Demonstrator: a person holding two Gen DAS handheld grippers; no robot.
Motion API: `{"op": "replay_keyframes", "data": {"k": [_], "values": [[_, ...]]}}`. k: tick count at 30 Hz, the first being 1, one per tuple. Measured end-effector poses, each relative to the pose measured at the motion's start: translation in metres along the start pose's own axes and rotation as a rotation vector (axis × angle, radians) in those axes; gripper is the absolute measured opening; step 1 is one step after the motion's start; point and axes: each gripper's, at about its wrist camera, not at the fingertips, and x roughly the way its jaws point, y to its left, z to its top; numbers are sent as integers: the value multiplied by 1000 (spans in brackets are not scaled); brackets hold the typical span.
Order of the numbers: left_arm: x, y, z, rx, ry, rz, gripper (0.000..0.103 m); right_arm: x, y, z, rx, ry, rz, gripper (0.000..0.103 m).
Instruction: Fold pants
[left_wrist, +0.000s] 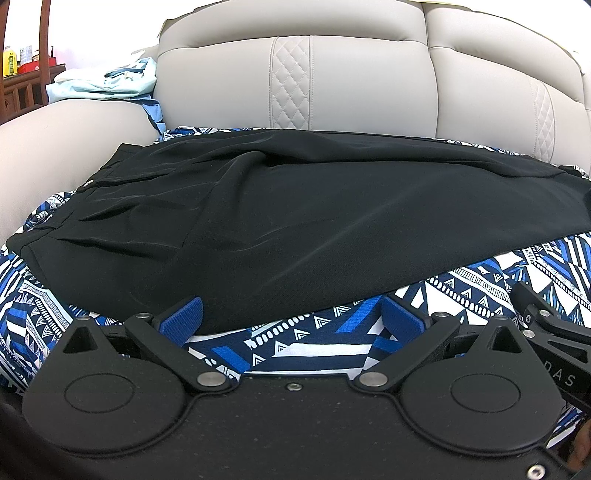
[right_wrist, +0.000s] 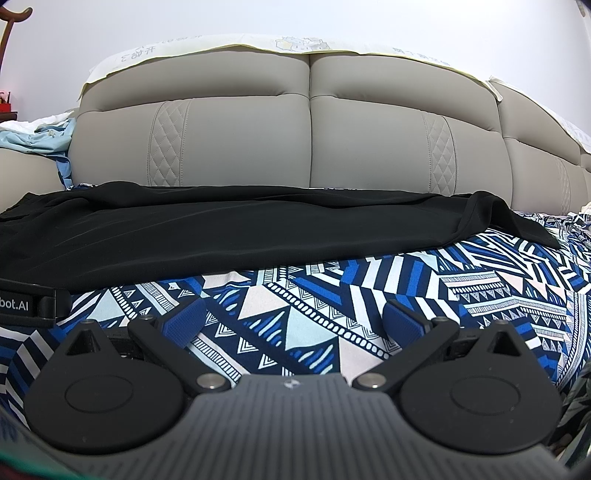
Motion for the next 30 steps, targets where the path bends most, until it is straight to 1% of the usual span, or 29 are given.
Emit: {"op": "replay_keyframes", "data": {"k": [25, 30], "values": [[0, 0, 1, -1, 5, 2, 103, 2, 1, -1, 0, 0, 0, 103], [0, -1, 1, -4, 15, 3, 103, 6, -1, 1, -4, 15, 15, 103]]}}
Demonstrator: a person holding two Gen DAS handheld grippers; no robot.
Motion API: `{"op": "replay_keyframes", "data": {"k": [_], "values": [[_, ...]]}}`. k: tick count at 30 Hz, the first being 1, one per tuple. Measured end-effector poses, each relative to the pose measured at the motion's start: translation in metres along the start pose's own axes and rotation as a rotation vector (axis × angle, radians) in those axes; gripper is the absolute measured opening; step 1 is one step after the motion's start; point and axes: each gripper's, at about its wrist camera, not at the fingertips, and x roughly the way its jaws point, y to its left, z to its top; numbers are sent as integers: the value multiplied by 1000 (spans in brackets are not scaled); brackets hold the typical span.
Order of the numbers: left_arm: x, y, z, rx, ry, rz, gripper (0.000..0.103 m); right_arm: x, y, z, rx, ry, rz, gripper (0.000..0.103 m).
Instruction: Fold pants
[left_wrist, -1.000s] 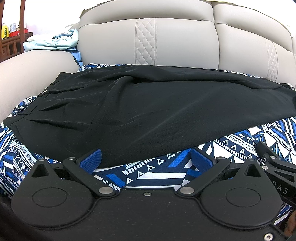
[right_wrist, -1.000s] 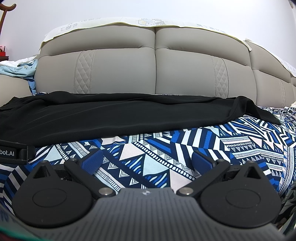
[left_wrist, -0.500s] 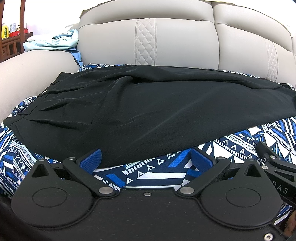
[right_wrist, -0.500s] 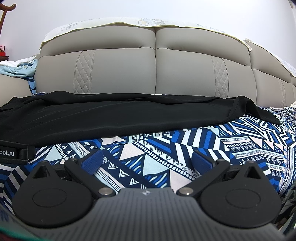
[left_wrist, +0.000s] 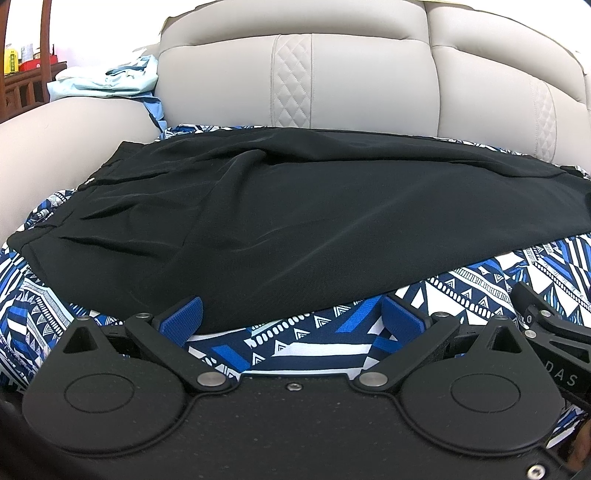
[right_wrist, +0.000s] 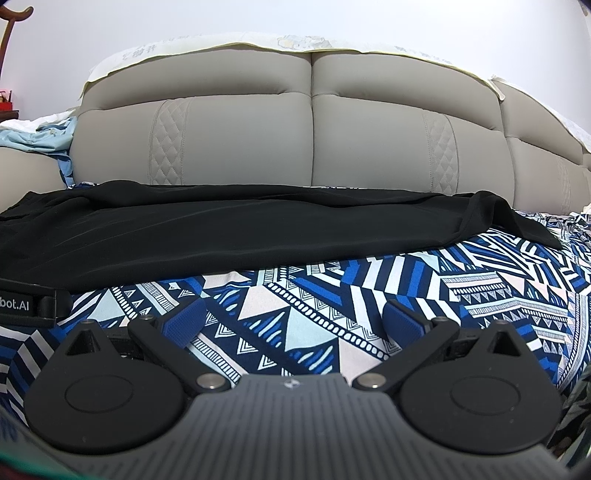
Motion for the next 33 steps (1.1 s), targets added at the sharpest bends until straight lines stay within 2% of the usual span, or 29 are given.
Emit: {"op": "replay_keyframes", "data": {"k": [9, 13, 18, 23, 28, 33], "values": [[2, 1, 17, -23, 84, 3, 103, 14, -11, 19, -12, 61, 33, 103], [-2, 7, 23, -16, 60, 13, 103, 21, -37, 38, 37, 56, 10, 103], [-10, 23, 34, -32, -21, 60, 103, 42, -88, 69, 121, 40, -94, 103], [-2, 50, 53, -123, -16, 108, 103, 72, -171, 96, 358, 47, -161, 100], [18, 76, 63, -230, 10, 161, 103, 94, -250, 103, 561, 64, -348, 85], [30, 98, 66, -299, 26, 241, 103, 99, -302, 92, 684, 122, -535, 79]]}}
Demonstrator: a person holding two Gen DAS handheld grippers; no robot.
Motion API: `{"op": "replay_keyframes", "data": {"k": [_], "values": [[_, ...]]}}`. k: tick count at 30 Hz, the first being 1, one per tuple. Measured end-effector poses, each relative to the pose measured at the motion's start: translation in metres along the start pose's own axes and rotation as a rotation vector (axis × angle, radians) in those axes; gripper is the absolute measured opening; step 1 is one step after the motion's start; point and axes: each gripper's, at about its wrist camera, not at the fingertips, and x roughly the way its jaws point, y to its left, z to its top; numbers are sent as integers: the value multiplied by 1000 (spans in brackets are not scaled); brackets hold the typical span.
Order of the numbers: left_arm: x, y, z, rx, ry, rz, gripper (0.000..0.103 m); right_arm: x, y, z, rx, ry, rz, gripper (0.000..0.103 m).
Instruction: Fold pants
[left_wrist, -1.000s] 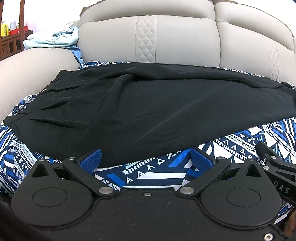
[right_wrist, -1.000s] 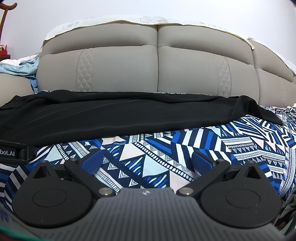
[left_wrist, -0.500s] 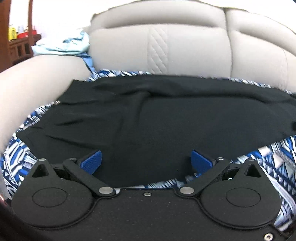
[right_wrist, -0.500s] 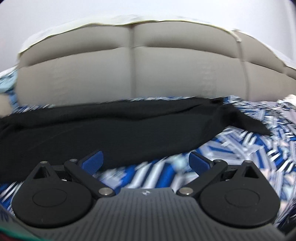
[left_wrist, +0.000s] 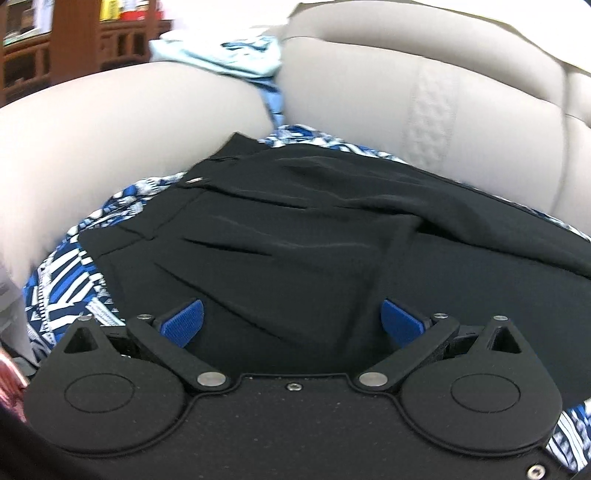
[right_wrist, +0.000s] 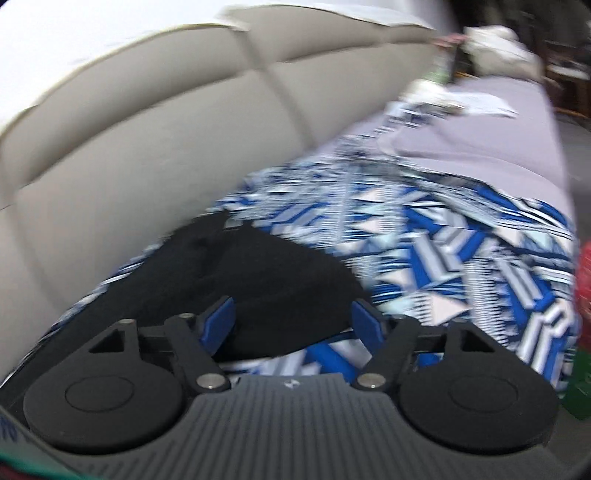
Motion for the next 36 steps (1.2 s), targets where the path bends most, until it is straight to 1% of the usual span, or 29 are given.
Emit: {"op": "replay_keyframes", "data": {"k": [2, 5, 8, 9, 12, 14, 16, 19, 21, 24, 25, 27, 29, 32, 33, 35, 36], "values": [[4, 4, 1, -21, -1, 32, 103, 8, -10, 3, 47, 29, -41, 78], [10, 11, 3, -57, 0, 75, 103, 14, -11, 2, 20, 57, -48, 78], [16, 18, 4, -87, 25, 90, 103, 24, -2, 5, -67, 83, -8, 78], [18, 20, 4, -95, 34, 92, 103, 27, 1, 6, -86, 87, 3, 74], [22, 22, 3, -96, 47, 102, 103, 36, 11, 9, -131, 96, 30, 71], [23, 20, 2, -82, 46, 110, 103, 40, 13, 12, -140, 97, 59, 58], [23, 17, 1, -68, 45, 117, 103, 43, 14, 14, -130, 106, 80, 31], [24, 15, 0, -68, 45, 117, 103, 46, 8, 18, -81, 132, 132, 12], [25, 14, 1, -79, 50, 118, 103, 44, 2, 21, -44, 130, 154, 11], [26, 14, 3, -88, 56, 119, 103, 26, -8, 31, -30, 21, 124, 10], [26, 14, 4, -90, 57, 120, 103, 19, -14, 35, -13, -20, 113, 10], [27, 14, 5, -90, 58, 122, 103, 10, -27, 41, 37, -67, 86, 10], [28, 13, 5, -88, 57, 123, 103, 6, -42, 44, 108, -82, 55, 10], [29, 13, 7, -80, 57, 120, 103, 7, -60, 46, 185, -67, 30, 11], [29, 14, 7, -78, 57, 117, 103, 8, -62, 46, 196, -59, 2, 15], [30, 13, 9, -80, 62, 110, 103, 10, -63, 46, 180, -44, -54, 33], [29, 13, 11, -86, 64, 103, 103, 10, -61, 46, 165, -46, -82, 51]]}}
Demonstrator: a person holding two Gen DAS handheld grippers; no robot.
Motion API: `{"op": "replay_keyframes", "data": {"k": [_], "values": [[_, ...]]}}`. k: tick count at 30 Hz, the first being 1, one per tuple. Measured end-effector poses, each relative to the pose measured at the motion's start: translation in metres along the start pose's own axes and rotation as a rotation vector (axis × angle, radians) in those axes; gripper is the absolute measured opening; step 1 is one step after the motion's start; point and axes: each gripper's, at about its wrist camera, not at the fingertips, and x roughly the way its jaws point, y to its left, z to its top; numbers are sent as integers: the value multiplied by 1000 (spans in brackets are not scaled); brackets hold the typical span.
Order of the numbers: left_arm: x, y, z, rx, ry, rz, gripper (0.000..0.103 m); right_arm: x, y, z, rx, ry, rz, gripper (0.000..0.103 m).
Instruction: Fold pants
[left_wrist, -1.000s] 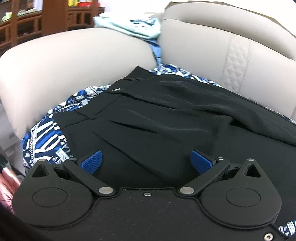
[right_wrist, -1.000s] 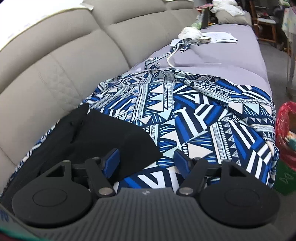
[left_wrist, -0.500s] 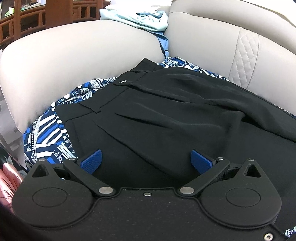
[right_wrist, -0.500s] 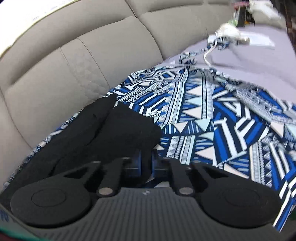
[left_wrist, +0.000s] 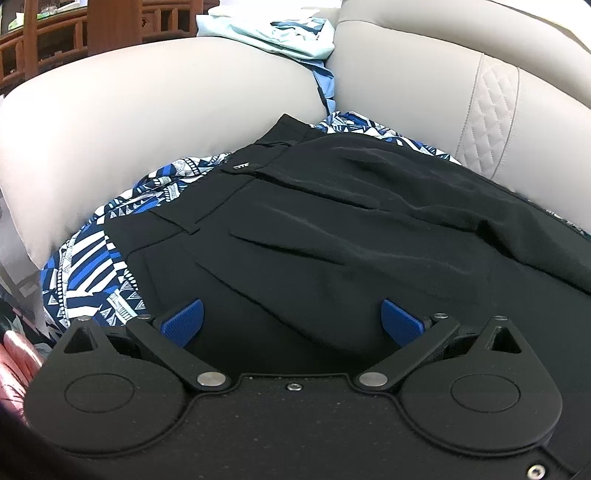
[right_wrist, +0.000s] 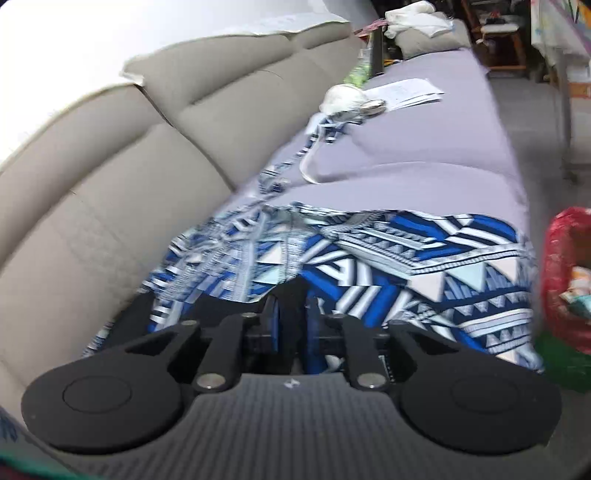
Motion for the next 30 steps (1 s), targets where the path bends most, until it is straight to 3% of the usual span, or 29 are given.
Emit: {"op": "replay_keyframes", "data": {"k": [1, 4, 10, 16, 20, 25, 30], "values": [[-1, 0, 2, -8, 0, -10, 103, -3, 0, 0, -11, -11, 2, 61], [-5, -1, 11, -29, -12, -49, 103, -11, 8, -3, -46, -24, 87, 76], [-8, -20, 49, -38, -25, -150, 103, -11, 56, -29, -161, 90, 296, 85], [14, -50, 114, -122, 5, -273, 103, -29, 132, -83, -323, 236, 553, 100], [50, -80, 158, -132, 41, -248, 103, -54, 179, -124, -470, 294, 673, 103], [112, -111, 194, -192, 122, -150, 103, -89, 220, -163, -651, 233, 752, 103], [176, -122, 207, -343, 265, -107, 103, -106, 239, -189, -767, 188, 777, 103]]}}
